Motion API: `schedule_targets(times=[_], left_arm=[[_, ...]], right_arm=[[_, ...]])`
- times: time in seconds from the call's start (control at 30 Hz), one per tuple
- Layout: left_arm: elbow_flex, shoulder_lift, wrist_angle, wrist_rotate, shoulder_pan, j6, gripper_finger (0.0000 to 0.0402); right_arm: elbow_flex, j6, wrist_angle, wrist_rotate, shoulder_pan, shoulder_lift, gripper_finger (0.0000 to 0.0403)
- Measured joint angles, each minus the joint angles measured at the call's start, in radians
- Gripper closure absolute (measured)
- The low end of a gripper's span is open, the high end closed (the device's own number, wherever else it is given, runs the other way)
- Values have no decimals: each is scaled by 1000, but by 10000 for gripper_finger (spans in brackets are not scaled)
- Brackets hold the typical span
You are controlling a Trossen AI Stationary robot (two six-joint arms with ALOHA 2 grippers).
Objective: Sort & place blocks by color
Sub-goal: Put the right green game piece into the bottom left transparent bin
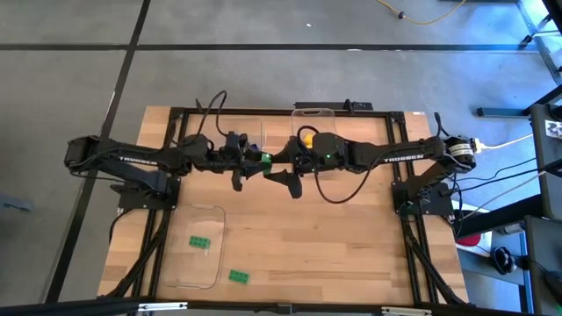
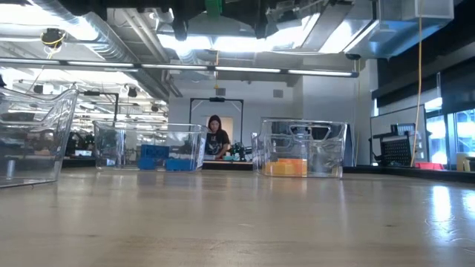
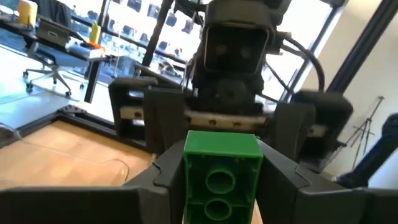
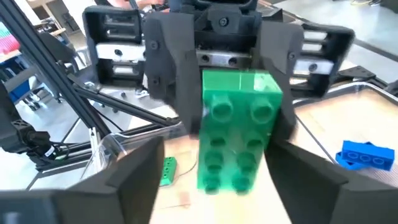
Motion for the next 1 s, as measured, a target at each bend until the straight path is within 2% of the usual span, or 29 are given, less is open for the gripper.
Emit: schedule_targets(times=[0.13,0.33,0.5,0.6,0.83,1.0], left_arm=[[1,-58,-34,36,30,2,271],[0,-193,-251,56,64,55,271],[0,-346,-517,63,60,48,271],[0,-434,-605,54,42,28,271],[0,-542,-639,-93,-18,72,271],[0,-547,-642,-130,-24,110,271]], right_arm=[[0,1,-54,2,0,-37,102],[0,-24,-285,12,-16,-117,95],[-19,-16,-500,38,-19,-168,94],[-46,-16,-579,57,-13,-190,94],[-210,77,-483,119,14,-326,94],[-371,161,-188,155,16,-461,93]])
